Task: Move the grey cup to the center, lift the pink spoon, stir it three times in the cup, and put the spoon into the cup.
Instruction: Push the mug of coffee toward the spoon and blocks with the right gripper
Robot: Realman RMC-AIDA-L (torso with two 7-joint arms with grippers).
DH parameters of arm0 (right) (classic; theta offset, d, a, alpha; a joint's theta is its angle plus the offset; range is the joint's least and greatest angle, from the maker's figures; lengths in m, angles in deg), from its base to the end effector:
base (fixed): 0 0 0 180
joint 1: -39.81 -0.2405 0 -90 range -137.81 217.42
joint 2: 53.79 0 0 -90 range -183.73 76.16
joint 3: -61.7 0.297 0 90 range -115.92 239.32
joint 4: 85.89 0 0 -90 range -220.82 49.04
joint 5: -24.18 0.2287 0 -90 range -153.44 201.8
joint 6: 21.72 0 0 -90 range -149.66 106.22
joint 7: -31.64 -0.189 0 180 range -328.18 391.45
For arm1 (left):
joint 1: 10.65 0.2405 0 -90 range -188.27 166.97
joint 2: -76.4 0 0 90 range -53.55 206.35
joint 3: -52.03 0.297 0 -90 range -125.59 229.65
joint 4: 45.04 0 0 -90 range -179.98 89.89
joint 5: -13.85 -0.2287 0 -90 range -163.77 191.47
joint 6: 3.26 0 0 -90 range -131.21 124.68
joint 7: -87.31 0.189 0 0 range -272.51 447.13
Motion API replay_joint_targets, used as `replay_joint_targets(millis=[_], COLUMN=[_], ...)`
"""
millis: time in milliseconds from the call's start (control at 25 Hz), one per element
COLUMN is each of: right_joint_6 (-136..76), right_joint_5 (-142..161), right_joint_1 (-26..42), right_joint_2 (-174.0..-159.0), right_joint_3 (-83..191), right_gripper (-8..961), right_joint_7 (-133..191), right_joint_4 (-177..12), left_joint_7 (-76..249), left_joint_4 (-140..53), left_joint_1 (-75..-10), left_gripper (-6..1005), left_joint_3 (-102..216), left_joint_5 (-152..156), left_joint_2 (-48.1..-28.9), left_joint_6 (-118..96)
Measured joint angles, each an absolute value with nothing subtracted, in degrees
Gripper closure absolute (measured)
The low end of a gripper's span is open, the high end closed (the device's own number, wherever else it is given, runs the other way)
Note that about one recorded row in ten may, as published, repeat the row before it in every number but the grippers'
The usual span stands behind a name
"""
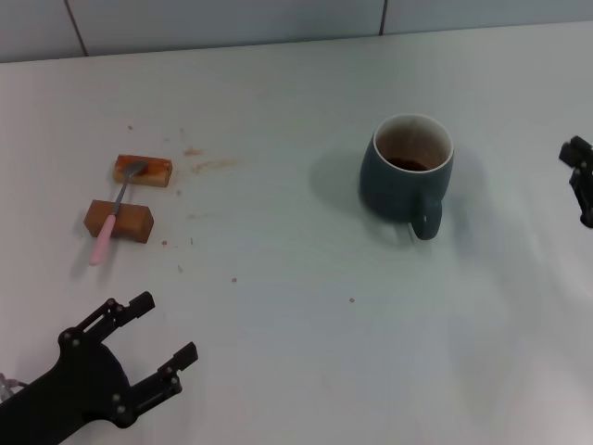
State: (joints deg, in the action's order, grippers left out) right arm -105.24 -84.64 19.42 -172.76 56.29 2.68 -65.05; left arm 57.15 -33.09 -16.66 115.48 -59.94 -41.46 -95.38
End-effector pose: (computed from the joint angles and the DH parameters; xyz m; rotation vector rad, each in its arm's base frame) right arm 0.3971 0.3397 -0.0135 -2.0243 0.2880 0.6001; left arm -0.3695 0.2081 -0.0995 -2.3557 -0.4484 -0.8980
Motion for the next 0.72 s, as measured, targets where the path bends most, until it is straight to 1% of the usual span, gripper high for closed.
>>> replay_joint_targets(millis=[120,360,720], right_joint_6=[-102.08,-97.21,-87.38], right_joint_5=[-84.58,-84.55,-84.78], right_joint_1=[17.22,13.51,8.56], right_joint_2=[-172.84,-172.79,-172.93], right_joint_3=[56.14,55.94,51.73], right_gripper=[839,946,947], right_joint_7=[7.73,16.82,31.39], right_joint_4=[-65.07,-65.39,-69.65], left_joint_7=[57.16,57.17,57.17], left_joint_4=[-33.09,-33.09,-33.09], left_joint_1=[-16.65,-16.68,-17.02], left_gripper=[213,214,217], left_joint_3=[115.41,115.18,113.37], left_joint_5=[-59.81,-59.72,-59.6], left_joint_2=[-41.46,-41.46,-41.51], left_joint_6=[-95.57,-95.64,-96.01])
